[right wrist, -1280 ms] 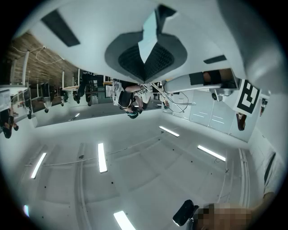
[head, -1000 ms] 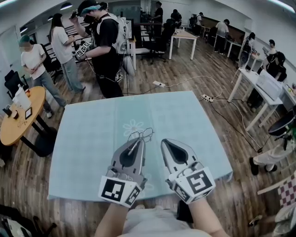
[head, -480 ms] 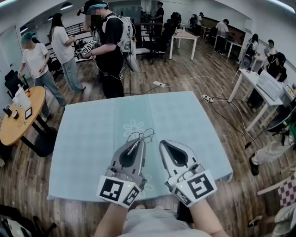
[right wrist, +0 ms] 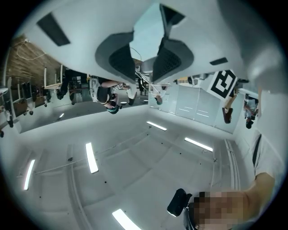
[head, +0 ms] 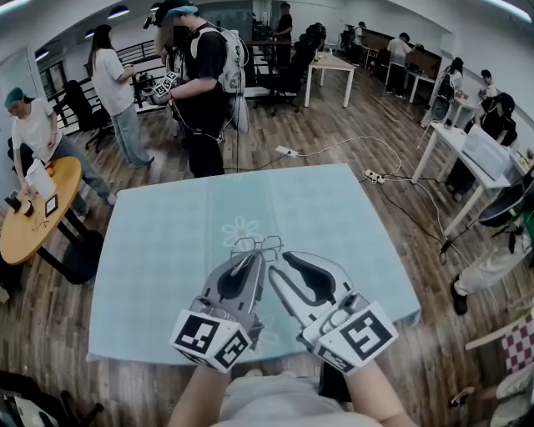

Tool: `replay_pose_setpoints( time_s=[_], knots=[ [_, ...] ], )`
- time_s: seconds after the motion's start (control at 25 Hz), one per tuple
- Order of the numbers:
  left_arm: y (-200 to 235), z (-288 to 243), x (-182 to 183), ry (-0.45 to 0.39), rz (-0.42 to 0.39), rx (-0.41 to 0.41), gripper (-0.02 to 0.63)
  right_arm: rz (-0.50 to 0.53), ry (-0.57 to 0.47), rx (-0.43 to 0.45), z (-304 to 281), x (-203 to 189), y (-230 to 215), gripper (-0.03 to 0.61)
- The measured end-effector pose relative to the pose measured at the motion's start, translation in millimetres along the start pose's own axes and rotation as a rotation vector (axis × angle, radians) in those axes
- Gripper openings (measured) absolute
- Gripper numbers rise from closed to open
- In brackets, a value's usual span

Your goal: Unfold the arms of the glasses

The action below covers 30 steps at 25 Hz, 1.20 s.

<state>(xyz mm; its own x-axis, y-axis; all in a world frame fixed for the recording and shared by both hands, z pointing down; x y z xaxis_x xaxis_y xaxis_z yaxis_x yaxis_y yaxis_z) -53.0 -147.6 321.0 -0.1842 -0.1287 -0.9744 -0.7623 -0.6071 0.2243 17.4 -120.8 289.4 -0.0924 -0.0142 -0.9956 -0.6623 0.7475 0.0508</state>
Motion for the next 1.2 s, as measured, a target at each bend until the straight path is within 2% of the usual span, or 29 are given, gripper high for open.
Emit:
replay_pose_setpoints(
  time_s=[0.04, 0.08, 0.36, 0.84, 1.2],
  knots=[
    [0, 0, -1, 0.005, 0.000, -0.002, 0.008, 0.004, 0.004, 0.025, -2, 1, 4, 0.157],
    [0, 0, -1, 0.008, 0.000, -0.004, 0.009, 0.012, 0.008, 0.041, -3, 3, 7, 0.179],
    [-2, 2, 1, 0.023, -0.015, -0.011, 0.009, 0.057, -0.002, 0.101, -12, 20, 23, 0.244],
    [-3, -1, -6, 0.064, -0.111, 0.024, 0.008, 0.142, 0.028, 0.105, -35, 22, 34, 0.279],
    [-5, -7, -7, 0.065, -0.097, 0.020, 0.008, 0.125, 0.019, 0.077, -31, 21, 22, 0.271]
  ],
)
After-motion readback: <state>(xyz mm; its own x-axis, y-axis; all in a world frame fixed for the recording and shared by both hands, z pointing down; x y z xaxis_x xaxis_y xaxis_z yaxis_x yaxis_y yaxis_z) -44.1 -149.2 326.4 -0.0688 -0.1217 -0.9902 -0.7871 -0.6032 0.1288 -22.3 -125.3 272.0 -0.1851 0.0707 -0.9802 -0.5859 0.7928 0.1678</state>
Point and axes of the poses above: the fingertips, and each gripper's own axes: z backward along the fingers, y to its left, x out of its top, the point moved 3 cm from there along z, backward along the fingers, and after that the axes turned 10 degrees about y, right-handed, at the moved point
